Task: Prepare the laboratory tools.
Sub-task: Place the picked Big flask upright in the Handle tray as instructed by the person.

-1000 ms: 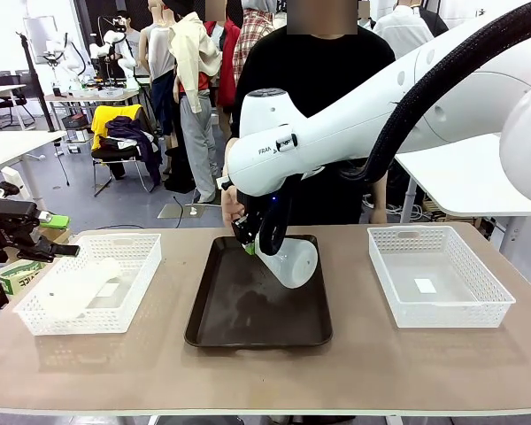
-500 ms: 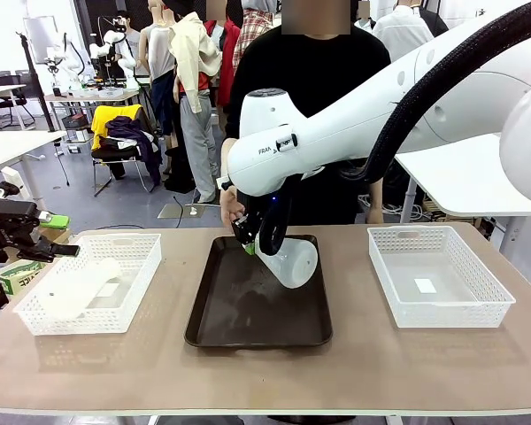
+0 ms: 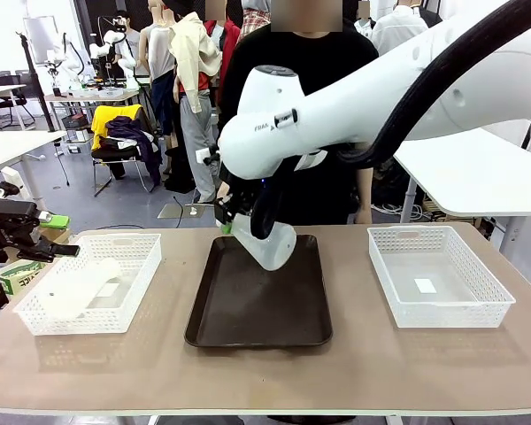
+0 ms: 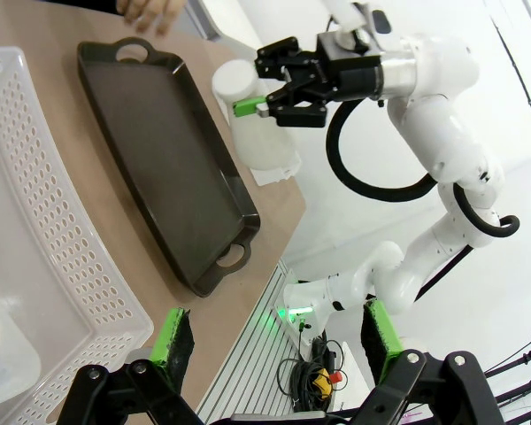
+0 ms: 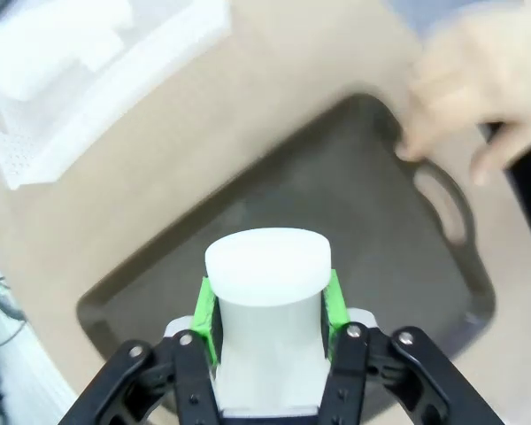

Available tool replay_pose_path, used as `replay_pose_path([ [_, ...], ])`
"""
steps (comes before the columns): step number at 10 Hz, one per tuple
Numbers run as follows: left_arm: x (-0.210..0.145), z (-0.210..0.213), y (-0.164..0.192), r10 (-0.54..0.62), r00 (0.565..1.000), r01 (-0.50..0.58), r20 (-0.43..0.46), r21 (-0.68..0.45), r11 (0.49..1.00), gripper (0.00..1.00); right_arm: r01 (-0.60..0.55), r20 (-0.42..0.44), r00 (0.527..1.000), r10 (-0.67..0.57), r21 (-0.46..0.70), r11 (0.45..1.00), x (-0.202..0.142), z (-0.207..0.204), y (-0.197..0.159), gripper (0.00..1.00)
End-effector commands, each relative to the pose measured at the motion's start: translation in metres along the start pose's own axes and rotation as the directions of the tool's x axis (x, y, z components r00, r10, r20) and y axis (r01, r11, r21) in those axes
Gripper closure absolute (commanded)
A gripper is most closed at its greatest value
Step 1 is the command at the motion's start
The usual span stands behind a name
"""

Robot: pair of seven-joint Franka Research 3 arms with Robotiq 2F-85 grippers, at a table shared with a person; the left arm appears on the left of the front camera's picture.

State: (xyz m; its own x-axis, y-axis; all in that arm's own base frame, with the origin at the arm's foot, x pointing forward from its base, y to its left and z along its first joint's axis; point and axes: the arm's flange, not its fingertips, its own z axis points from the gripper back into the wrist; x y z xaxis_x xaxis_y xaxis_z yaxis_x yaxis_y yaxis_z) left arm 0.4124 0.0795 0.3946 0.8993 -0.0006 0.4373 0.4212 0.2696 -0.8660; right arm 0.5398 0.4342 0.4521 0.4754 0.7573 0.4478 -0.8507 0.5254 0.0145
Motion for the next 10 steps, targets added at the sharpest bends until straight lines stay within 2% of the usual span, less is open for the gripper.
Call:
replay_pose_path([
  [1, 0.001, 0.001, -0.002, -0.004, 1.000, 0.004, 0.010, -0.010, 1.000, 0.00, -0.162, 0.162, 0.978, 0.132, 0.191, 0.968, -0.042, 0.003, -0.021, 1.00],
  [3, 0.001, 0.001, -0.002, -0.004, 1.000, 0.004, 0.010, -0.010, 1.000, 0.00, -0.338, 0.326, 0.910, 0.254, 0.234, 0.912, -0.053, -0.004, -0.036, 1.00],
  [4, 0.001, 0.001, -0.002, -0.004, 1.000, 0.004, 0.010, -0.010, 1.000, 0.00, -0.444, 0.419, 0.846, 0.330, 0.212, 0.871, -0.060, -0.009, -0.043, 1.00],
  [5, 0.001, 0.001, -0.002, -0.004, 1.000, 0.004, 0.010, -0.010, 1.000, 0.00, -0.506, 0.526, 0.783, 0.332, 0.229, 0.831, -0.065, -0.010, -0.052, 1.00],
  [7, 0.001, 0.001, -0.002, -0.004, 1.000, 0.004, 0.010, -0.010, 1.000, 0.00, -0.560, 0.686, 0.672, 0.280, 0.223, 0.798, -0.081, -0.011, -0.072, 1.00],
  [8, 0.001, 0.001, -0.002, -0.004, 1.000, 0.004, 0.010, -0.010, 1.000, 0.00, -0.584, 0.755, 0.610, 0.243, 0.221, 0.781, -0.090, -0.013, -0.080, 1.00],
  [10, 0.001, 0.001, -0.002, -0.004, 1.000, 0.004, 0.010, -0.010, 1.000, 0.00, -0.607, 0.836, 0.526, 0.157, 0.239, 0.758, -0.102, -0.025, -0.093, 1.00],
])
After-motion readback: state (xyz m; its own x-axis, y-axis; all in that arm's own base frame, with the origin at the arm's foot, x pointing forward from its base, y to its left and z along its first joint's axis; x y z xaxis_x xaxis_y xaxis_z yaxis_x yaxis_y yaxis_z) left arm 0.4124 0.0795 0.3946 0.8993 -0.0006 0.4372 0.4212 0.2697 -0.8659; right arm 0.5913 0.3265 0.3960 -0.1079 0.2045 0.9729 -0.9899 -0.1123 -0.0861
